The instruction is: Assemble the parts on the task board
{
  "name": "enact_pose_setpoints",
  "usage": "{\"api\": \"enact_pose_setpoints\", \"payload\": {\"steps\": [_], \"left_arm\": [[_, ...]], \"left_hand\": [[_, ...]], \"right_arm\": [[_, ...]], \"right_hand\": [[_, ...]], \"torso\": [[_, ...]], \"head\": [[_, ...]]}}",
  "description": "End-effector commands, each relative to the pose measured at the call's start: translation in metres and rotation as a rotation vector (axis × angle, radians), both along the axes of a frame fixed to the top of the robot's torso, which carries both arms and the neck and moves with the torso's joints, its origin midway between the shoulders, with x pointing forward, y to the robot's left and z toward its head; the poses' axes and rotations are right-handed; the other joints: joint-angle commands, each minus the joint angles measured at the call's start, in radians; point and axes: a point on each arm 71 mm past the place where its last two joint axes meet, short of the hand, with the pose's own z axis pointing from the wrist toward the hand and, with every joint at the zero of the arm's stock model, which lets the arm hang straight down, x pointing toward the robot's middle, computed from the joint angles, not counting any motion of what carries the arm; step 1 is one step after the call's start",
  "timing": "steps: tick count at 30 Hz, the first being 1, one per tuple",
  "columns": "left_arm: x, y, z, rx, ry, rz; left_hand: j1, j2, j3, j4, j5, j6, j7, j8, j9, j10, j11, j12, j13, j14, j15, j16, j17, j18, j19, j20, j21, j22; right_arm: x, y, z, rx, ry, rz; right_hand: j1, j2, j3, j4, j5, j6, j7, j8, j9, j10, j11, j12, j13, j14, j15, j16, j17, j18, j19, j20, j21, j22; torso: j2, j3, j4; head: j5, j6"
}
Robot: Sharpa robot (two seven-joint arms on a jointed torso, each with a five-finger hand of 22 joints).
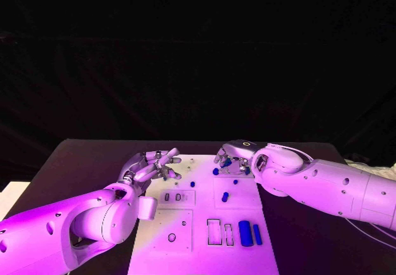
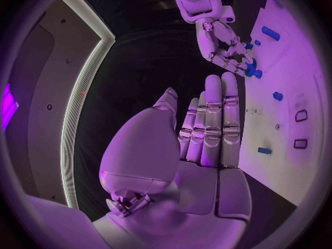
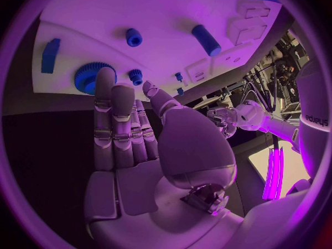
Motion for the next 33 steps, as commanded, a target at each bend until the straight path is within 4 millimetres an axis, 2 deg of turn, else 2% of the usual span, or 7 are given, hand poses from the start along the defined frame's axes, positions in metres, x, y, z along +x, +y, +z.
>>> {"api": "enact_pose_setpoints", "payload": {"steps": [1,7,11,16,25,29,33], "left_arm": [[-0.0021,-0.0043,0.0020,-0.021,0.009,-0.036],[-0.0035,-0.0059,0.0027,-0.024,0.012,-0.045],[-0.0038,-0.0061,0.0029,-0.024,0.015,-0.048],[-0.0041,-0.0061,0.0031,-0.024,0.017,-0.051],[-0.0040,-0.0062,0.0028,-0.023,0.025,-0.056],[-0.0040,-0.0062,0.0025,-0.022,0.029,-0.057],[-0.0042,-0.0067,0.0026,-0.023,0.030,-0.062]], "left_hand": [[-0.009,0.006,-0.009,-0.002,0.000,0.004,0.005,-0.006,-0.001,0.004,0.004,-0.004,0.002,-0.010,0.000,0.009,0.010,0.009,-0.004,-0.001,0.011,0.007],[-0.009,0.006,-0.010,-0.003,0.000,0.004,0.004,-0.006,-0.001,0.004,0.004,-0.004,0.003,-0.012,0.000,0.012,0.014,0.009,-0.003,-0.001,0.015,0.010],[-0.009,0.009,-0.013,-0.004,0.000,0.004,0.004,-0.008,-0.001,0.005,0.004,-0.006,0.005,-0.016,0.000,0.019,0.023,0.009,-0.002,-0.001,0.027,0.018],[-0.009,0.011,-0.014,-0.005,0.000,0.005,0.004,-0.010,-0.001,0.005,0.004,-0.008,0.007,-0.019,0.000,0.024,0.030,0.009,-0.001,-0.002,0.038,0.025],[-0.008,0.013,-0.015,-0.007,0.001,0.005,0.005,-0.010,0.000,0.005,0.004,-0.009,0.008,-0.022,0.000,0.028,0.035,0.009,-0.001,-0.002,0.044,0.030],[-0.008,0.013,-0.016,-0.007,0.001,0.005,0.005,-0.011,0.000,0.005,0.004,-0.009,0.008,-0.022,0.000,0.029,0.036,0.009,-0.002,-0.002,0.046,0.031],[-0.007,0.013,-0.017,-0.008,0.000,0.004,0.005,-0.012,-0.001,0.004,0.004,-0.010,0.008,-0.024,0.000,0.030,0.039,0.009,-0.003,-0.002,0.049,0.034]], "right_arm": [[0.0003,0.0013,-0.0016,-0.089,-0.025,-0.001],[-0.0006,0.0041,0.0000,-0.098,-0.042,0.003],[-0.0012,0.0057,0.0011,-0.101,-0.044,0.007],[-0.0015,0.0062,0.0024,-0.102,-0.044,0.009],[-0.0030,0.0089,0.0053,-0.088,-0.058,0.024],[-0.0029,0.0089,0.0065,-0.087,-0.073,0.023],[-0.0018,0.0076,0.0044,-0.118,-0.058,0.014]], "right_hand": [[0.000,-0.013,0.006,0.003,-0.008,-0.009,-0.001,-0.002,0.000,-0.008,0.001,-0.004,0.000,0.017,0.007,0.013,0.014,0.009,-0.007,0.001,0.010,0.005],[0.003,-0.015,0.012,0.013,-0.015,-0.006,-0.002,0.000,0.002,-0.008,0.000,-0.002,0.001,0.019,0.008,0.055,0.057,0.011,-0.015,0.003,0.029,0.017],[0.006,-0.014,0.018,0.020,-0.020,-0.002,-0.003,0.001,0.003,-0.004,0.000,-0.001,0.001,0.020,0.007,0.075,0.077,0.011,-0.019,0.004,0.041,0.024],[0.010,-0.011,0.034,0.033,-0.045,0.010,-0.005,0.003,0.004,0.008,-0.002,0.000,0.001,0.020,0.005,0.103,0.105,0.012,-0.026,0.004,0.060,0.036],[0.023,-0.006,0.081,0.058,-0.075,0.045,-0.011,0.010,0.009,0.046,-0.011,0.003,0.002,0.031,-0.003,0.194,0.199,0.014,-0.031,-0.001,0.102,0.061],[0.047,0.003,0.124,0.059,-0.112,0.068,-0.014,0.015,0.012,0.071,-0.018,0.004,0.002,0.033,-0.009,0.232,0.238,0.014,-0.032,-0.007,0.124,0.075],[0.047,-0.012,0.149,0.066,-0.119,0.072,-0.013,0.010,0.012,0.076,-0.017,-0.002,0.001,0.028,-0.009,0.242,0.245,0.013,-0.041,-0.007,0.141,0.086]], "torso": [[0.013,-0.0019,0.0074],[0.020,-0.0046,0.0106],[0.025,-0.0036,0.0121],[0.028,-0.0043,0.0136],[0.034,-0.0052,0.0156],[0.036,-0.0056,0.0161],[0.039,-0.0066,0.0170]], "head": [[-0.007,0.001],[-0.015,0.002],[-0.017,0.005],[-0.019,0.002],[-0.018,-0.002],[-0.019,-0.003],[-0.022,-0.004]]}}
